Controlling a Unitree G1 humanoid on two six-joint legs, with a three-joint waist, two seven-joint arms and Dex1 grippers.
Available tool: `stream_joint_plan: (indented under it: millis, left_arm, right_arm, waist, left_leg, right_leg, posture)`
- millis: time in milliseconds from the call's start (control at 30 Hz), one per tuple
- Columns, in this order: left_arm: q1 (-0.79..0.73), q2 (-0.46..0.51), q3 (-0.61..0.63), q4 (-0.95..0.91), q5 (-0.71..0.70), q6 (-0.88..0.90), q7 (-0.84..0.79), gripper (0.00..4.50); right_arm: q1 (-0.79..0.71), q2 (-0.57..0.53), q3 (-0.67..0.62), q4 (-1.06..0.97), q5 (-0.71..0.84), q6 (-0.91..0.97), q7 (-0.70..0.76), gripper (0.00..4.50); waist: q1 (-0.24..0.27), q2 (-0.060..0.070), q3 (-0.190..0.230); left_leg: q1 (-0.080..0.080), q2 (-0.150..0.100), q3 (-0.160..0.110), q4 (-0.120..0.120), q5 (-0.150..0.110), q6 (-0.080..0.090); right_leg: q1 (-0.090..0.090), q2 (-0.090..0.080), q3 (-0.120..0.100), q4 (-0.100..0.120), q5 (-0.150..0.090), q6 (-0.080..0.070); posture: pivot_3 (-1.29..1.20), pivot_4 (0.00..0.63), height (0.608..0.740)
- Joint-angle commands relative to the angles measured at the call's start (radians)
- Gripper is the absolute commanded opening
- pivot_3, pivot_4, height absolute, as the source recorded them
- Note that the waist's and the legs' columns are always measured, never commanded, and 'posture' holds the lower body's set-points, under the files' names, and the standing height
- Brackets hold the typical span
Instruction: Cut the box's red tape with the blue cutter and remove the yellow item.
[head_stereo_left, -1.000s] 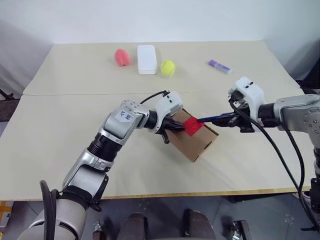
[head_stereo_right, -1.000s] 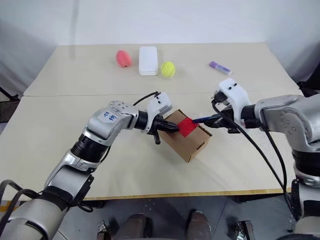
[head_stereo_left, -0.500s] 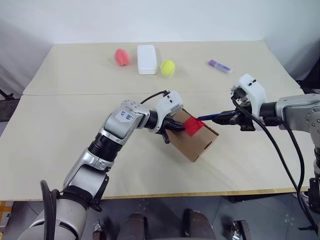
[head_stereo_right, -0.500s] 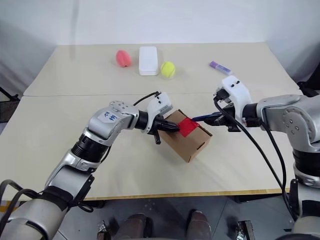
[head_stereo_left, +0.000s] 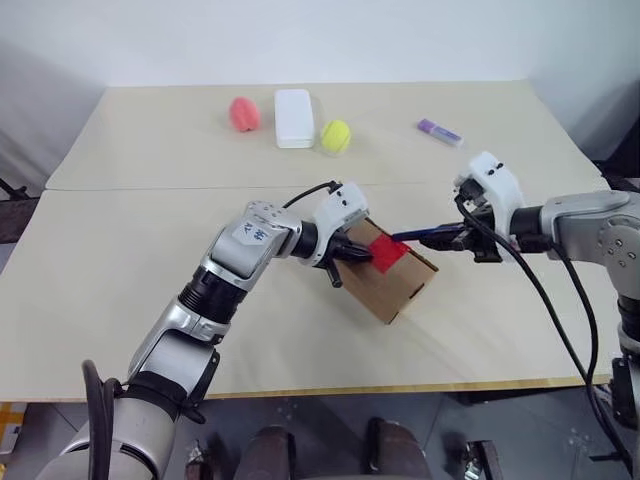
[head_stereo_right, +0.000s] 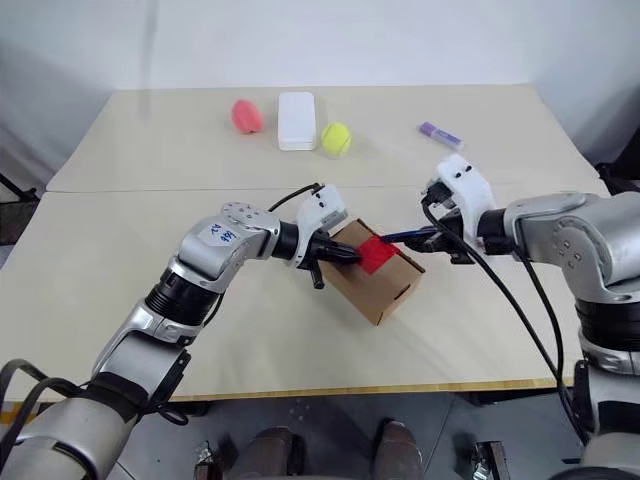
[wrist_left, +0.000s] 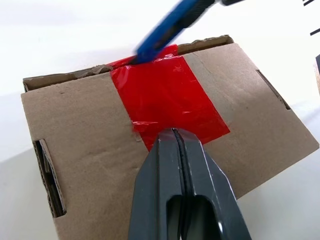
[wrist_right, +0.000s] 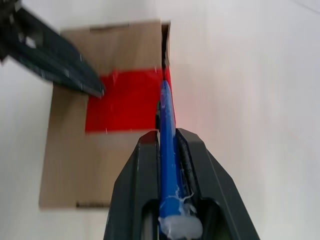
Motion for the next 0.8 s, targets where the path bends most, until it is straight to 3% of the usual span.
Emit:
stream_joint_plan:
  millis: [33,300,600,700,800]
  left_arm:
    - [0.037,0.006,-0.049,0.039,0.041,0.038,0.024,0.00]
    - [0.045,0.008,-0.052,0.024,0.037,0.050,0.027,0.00]
    - [0.059,0.036,-0.036,0.003,0.029,0.052,0.017,0.00]
    - [0.077,0.065,-0.003,-0.042,-0.012,0.039,-0.031,0.00]
    - [0.077,0.085,0.026,-0.054,-0.043,0.034,-0.064,0.00]
  right_arm:
    - [0.025,-0.079,-0.046,-0.053,0.029,0.027,0.038,0.13]
    - [0.058,-0.156,-0.112,-0.088,0.065,0.035,0.063,0.13]
    - [0.180,-0.165,-0.461,-0.065,0.114,-0.015,0.085,0.13]
    - [0.278,-0.069,-0.574,0.063,0.041,-0.178,0.045,0.13]
    - [0.361,0.028,-0.573,0.162,-0.021,-0.324,0.003,0.13]
  waist:
    - [-0.001,0.000,0.000]
    - [-0.002,0.000,0.000]
    - [-0.003,-0.001,0.000]
    - [-0.006,-0.002,0.001]
    - [-0.007,-0.003,0.000]
  left_leg:
    - [0.000,0.000,0.000,0.000,0.000,0.000]
    - [0.000,0.000,0.000,0.000,0.000,0.000]
    - [0.000,0.000,0.000,0.000,0.000,0.000]
    - [0.001,0.001,0.001,-0.001,0.000,0.000]
    - [0.001,0.001,0.001,-0.001,0.000,0.000]
  right_leg:
    - [0.000,0.000,0.000,0.000,0.000,0.000]
    - [0.000,0.000,0.000,-0.001,0.000,0.000]
    - [0.000,0.000,0.000,-0.001,0.000,0.000]
    - [0.000,0.000,0.000,-0.001,0.000,0.000]
    - [0.000,0.000,0.001,0.000,0.000,0.000]
  posture:
    - [0.00,0.150,0.740]
    - [0.00,0.150,0.740]
    - [0.00,0.150,0.740]
    - [0.00,0.150,0.740]
    - [0.00,0.150,0.740]
